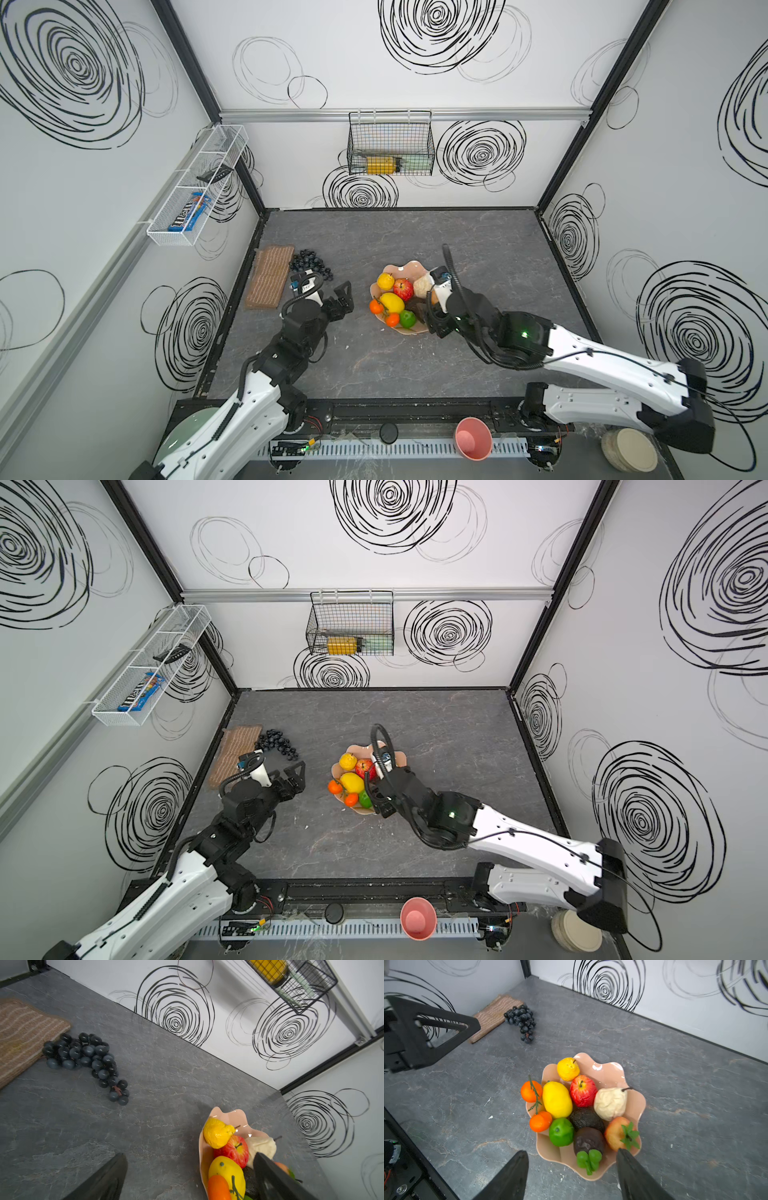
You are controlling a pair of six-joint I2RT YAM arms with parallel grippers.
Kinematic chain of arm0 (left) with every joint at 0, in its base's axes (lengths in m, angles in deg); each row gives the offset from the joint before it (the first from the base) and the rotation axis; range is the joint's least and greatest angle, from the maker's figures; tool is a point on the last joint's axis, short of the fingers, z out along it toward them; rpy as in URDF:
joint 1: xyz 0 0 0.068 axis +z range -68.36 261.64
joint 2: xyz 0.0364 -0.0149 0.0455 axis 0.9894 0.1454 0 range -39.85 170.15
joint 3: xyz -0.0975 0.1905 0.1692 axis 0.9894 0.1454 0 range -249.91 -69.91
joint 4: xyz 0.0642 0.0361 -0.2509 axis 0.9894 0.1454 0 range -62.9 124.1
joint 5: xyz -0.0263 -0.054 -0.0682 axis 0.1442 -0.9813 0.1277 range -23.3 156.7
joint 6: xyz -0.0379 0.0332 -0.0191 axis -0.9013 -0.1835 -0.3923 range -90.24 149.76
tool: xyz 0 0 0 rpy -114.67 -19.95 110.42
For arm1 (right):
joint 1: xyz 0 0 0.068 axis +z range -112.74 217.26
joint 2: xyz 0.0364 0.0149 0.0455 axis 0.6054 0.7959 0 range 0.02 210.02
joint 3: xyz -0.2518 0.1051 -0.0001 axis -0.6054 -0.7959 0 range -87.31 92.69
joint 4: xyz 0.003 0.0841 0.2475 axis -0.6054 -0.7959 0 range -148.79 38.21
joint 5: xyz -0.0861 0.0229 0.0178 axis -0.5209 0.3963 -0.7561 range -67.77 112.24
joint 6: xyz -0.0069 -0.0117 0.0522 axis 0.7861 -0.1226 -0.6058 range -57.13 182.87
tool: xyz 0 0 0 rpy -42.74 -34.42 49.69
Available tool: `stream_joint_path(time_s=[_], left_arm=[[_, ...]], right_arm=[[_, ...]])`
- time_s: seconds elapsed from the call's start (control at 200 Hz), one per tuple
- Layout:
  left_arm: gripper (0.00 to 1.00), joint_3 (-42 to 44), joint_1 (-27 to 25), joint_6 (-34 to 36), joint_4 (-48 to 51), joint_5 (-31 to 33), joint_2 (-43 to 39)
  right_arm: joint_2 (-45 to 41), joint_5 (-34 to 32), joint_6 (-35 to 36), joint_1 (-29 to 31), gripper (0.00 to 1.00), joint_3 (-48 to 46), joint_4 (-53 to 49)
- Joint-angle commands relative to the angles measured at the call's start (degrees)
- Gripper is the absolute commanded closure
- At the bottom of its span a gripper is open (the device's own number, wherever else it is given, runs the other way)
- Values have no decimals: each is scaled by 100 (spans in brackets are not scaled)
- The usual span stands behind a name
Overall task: Place and organize the fake fruits in the fruit bowl
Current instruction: 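Open and withdraw the right gripper while the left gripper moves toward the dark grapes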
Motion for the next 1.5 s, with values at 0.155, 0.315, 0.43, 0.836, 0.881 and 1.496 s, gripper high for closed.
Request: stream_joint_path(time_s=[0.155, 0.315, 0.43, 0.836, 0.881, 1.496], left_arm=[[2, -1406, 601, 207, 574, 959, 2051], [3, -1751, 1378, 210, 475, 435, 2828], [4, -2216, 1791, 249, 602, -22, 3509], [4, -3666, 2214, 134, 936, -538, 5814], [4, -3789, 2196, 177, 993, -552, 5972], [23, -4244, 2430, 233, 856, -700, 6902]], right_arm=[[-1606, 50, -263, -286, 18, -1030, 618], [-1934, 249, -419, -310, 17, -1384, 485], [-2079, 380, -467, -314, 17, -1567, 492], [-2102, 598, -536, -358, 12, -1824, 687], [-2093, 634, -551, -358, 11, -1835, 697], [-1979, 844, -609, -411, 11, -1965, 836]])
